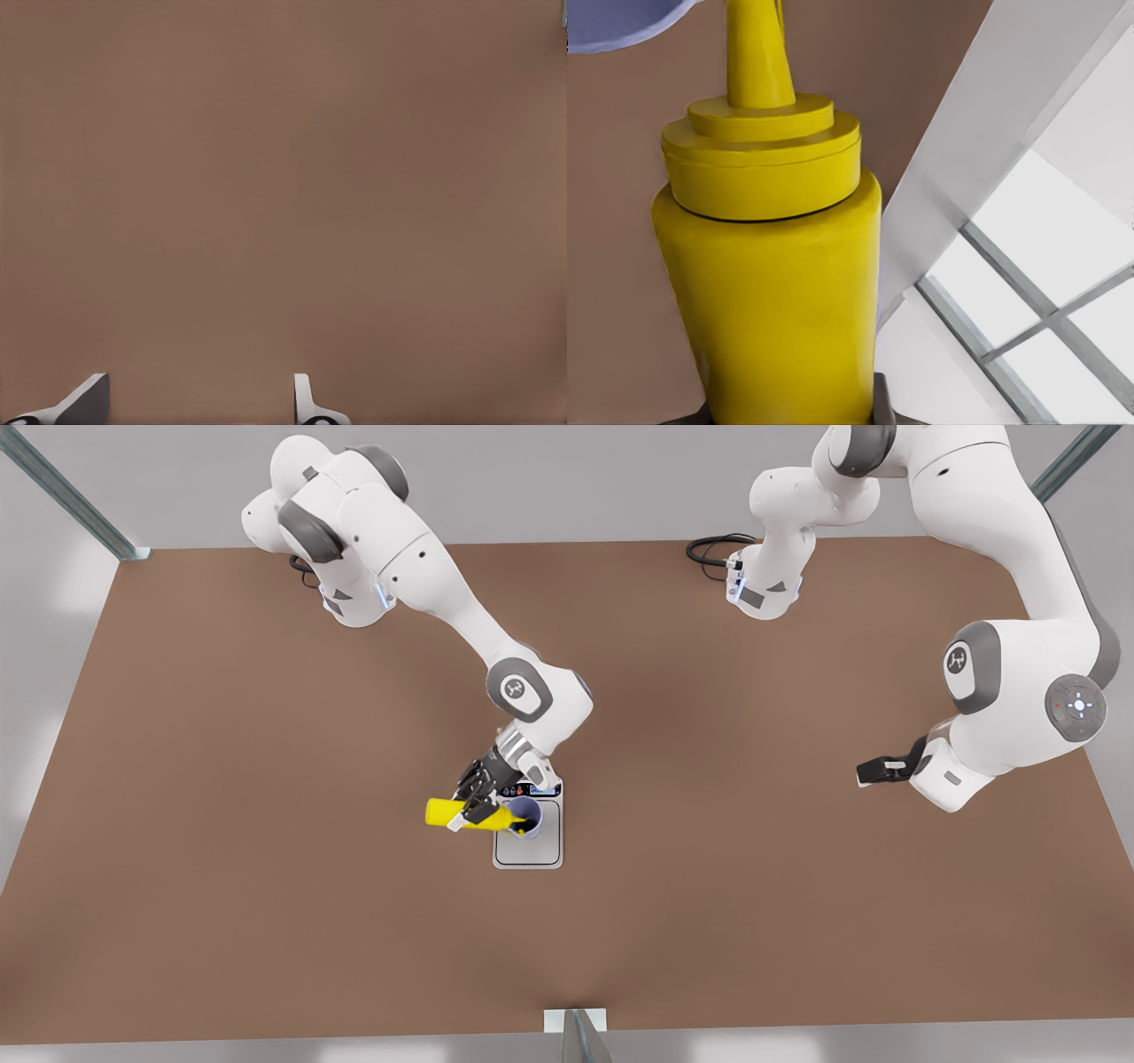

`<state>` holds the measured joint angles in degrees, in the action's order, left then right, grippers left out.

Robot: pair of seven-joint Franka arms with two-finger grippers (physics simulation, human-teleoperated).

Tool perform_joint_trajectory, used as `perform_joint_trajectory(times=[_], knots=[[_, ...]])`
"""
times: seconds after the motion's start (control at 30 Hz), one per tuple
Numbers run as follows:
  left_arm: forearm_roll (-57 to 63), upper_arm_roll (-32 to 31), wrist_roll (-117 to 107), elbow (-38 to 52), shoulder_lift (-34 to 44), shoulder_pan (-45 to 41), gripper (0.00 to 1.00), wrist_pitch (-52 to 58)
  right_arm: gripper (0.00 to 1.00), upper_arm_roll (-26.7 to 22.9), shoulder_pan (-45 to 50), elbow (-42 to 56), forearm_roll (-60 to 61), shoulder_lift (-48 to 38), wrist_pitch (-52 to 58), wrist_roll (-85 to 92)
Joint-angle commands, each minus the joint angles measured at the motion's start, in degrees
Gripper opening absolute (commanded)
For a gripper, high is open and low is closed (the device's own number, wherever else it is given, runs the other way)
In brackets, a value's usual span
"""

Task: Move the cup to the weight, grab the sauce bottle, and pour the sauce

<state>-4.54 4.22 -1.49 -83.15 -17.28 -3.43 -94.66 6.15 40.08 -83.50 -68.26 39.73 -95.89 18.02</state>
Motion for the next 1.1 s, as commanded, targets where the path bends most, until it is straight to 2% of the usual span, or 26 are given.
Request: perform_joint_trajectory(times=[0.0,0.3,0.5,0.6,0.97,1.07], knots=[[-0.03,0.09,0.00,0.00,-0.04,0.00,1.00,0.00,0.61,0.00,0.00,0.00,-0.03,0.00,0.00,0.00],[-0.47,0.00,-0.09,0.62,-0.74,-0.35,1.00,-0.18,0.61,0.00,-0.79,3.08,4.01,-0.97,0.18,-0.70],[-0.65,0.00,-3.43,0.62,-1.71,-2.11,1.00,-0.53,0.61,0.08,-7.03,3.95,21.41,-4.66,-0.96,-3.78],[-0.39,0.00,-4.39,0.70,-1.53,-2.63,1.00,-0.53,0.61,0.08,-13.18,3.69,31.61,-7.38,-3.16,-1.68],[-0.47,0.00,-4.57,0.70,-2.06,-2.90,1.00,-0.88,0.61,0.00,-32.52,2.99,60.17,-10.90,-11.86,32.77],[-0.47,0.00,-4.57,0.62,-2.23,-3.25,1.00,-1.58,0.61,-0.09,-39.02,2.11,72.39,-10.63,-14.06,46.04]])
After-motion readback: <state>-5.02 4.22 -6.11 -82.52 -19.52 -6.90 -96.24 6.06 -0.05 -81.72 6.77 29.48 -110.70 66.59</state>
